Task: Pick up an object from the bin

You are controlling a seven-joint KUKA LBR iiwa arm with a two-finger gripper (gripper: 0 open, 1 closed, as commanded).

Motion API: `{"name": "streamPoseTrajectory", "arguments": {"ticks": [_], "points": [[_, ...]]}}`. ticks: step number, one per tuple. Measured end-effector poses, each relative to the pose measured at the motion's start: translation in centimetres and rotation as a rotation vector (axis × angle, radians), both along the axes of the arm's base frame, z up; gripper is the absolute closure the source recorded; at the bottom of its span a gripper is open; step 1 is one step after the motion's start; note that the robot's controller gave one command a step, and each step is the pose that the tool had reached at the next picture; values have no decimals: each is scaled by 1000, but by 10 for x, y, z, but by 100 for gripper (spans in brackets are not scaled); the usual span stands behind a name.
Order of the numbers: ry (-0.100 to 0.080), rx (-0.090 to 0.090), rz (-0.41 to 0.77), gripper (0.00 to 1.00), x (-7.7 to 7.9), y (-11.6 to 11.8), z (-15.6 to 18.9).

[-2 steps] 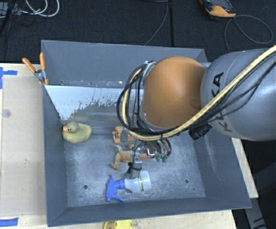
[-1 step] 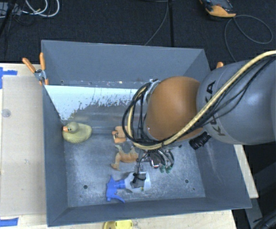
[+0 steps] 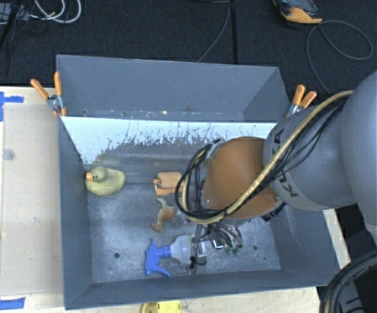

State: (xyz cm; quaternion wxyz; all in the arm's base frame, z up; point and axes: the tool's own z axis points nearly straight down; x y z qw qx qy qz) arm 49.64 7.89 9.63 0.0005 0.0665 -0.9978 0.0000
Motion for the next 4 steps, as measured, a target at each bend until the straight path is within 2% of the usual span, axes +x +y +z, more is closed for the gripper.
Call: {"name": "streamPoseTrajectory", "arguments": {"ticks": [1,2,3,4], "points": [[1,1,66,0,0,4,-27],[0,1,18,0,-1,-8,-27],[3,1,63,100,0,4,-28],[3,1,62,100,0,4,-28]]}}
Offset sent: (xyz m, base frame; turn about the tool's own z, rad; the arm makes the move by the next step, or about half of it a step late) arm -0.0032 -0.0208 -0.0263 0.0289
